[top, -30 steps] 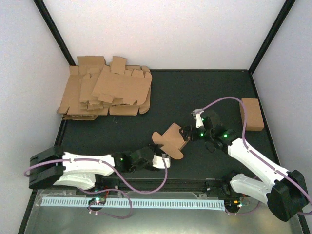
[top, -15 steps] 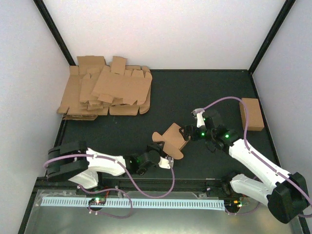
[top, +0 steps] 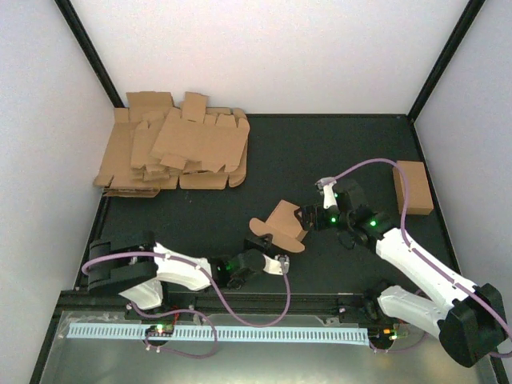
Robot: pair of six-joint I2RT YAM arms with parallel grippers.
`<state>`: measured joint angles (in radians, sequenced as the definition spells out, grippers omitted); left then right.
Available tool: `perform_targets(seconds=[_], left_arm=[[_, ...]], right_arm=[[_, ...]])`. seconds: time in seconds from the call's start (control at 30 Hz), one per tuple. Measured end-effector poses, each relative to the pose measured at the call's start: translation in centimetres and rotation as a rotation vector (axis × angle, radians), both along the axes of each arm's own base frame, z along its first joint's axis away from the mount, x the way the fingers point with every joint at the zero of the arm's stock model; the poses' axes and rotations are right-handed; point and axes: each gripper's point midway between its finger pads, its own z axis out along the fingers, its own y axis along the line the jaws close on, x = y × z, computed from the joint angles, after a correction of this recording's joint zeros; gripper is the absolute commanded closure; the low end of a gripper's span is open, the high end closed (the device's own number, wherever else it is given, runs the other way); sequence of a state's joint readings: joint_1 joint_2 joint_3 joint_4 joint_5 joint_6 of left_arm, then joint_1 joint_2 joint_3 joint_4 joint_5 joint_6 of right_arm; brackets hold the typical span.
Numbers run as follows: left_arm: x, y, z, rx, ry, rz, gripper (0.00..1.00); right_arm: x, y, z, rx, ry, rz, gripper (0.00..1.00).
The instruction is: Fold the paper box
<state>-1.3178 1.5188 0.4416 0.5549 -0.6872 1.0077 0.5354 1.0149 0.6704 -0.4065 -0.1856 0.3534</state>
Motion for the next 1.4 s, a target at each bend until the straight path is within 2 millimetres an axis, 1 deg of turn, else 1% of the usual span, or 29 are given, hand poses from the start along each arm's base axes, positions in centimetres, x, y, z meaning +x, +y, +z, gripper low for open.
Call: perform_targets(seconds=[0.13, 0.23, 0.3, 0.47, 0.57, 0.7, 0.8, 0.87, 1.0, 1.13, 1.23, 1.3, 1.4], left_arm=[[-0.3, -0.1, 0.5, -0.007, -0.015, 0.002, 0.98], [-0.7, -0.2, 1.5, -0.012, -0.002, -0.005, 0.98], [-1.0, -0.4, 2.7, -0.035, 0.018, -0.007, 0.99], [-2.1, -1.1, 8.2, -0.151, 0.101, -0.038, 0.98], [-3.0, -1.0, 10.2, -0.179, 0.166, -0.066, 0.98], [-4.6, -1.1, 11.4, -0.151, 0.290, -0.111, 0.98], [-5.7, -0.7, 11.6, -0.109, 0.381, -0.120, 0.99], [-6.1, -0.2, 11.7, -0.077, 0.423, -0.107, 0.98], [-6.5, 0.8, 11.1, 0.018, 0.503, -0.051, 0.98], [-7.0, 1.7, 9.5, 0.144, 0.576, 0.009, 0.98], [-7.1, 2.7, 7.5, 0.253, 0.615, 0.057, 0.98], [-7.0, 3.4, 6.4, 0.320, 0.635, 0.091, 0.99], [-6.1, 4.2, 5.6, 0.400, 0.643, 0.152, 0.98]], right_arm=[[0.1, -0.2, 0.0, -0.004, 0.001, -0.009, 0.01], [0.2, -0.5, 0.1, -0.008, -0.003, -0.020, 0.00], [0.3, -0.8, 0.2, -0.016, -0.005, -0.028, 0.01], [1.1, -0.8, 1.8, -0.017, -0.026, -0.031, 0.00], [1.8, -0.5, 2.5, -0.015, -0.035, -0.026, 0.00], [2.0, -0.4, 3.3, -0.011, -0.047, -0.019, 0.01], [1.9, -0.4, 3.9, -0.003, -0.060, -0.018, 0.00], [1.8, -0.3, 4.1, 0.006, -0.065, -0.013, 0.01], [1.6, 0.2, 3.7, 0.022, -0.040, 0.016, 0.00], [1.3, 1.0, 2.0, 0.031, 0.016, 0.050, 0.00], [0.9, 1.3, 0.7, 0.031, 0.056, 0.069, 0.00], [0.8, 1.4, 0.7, 0.036, 0.061, 0.075, 0.01], [0.8, 1.6, 0.8, 0.045, 0.057, 0.082, 0.01]])
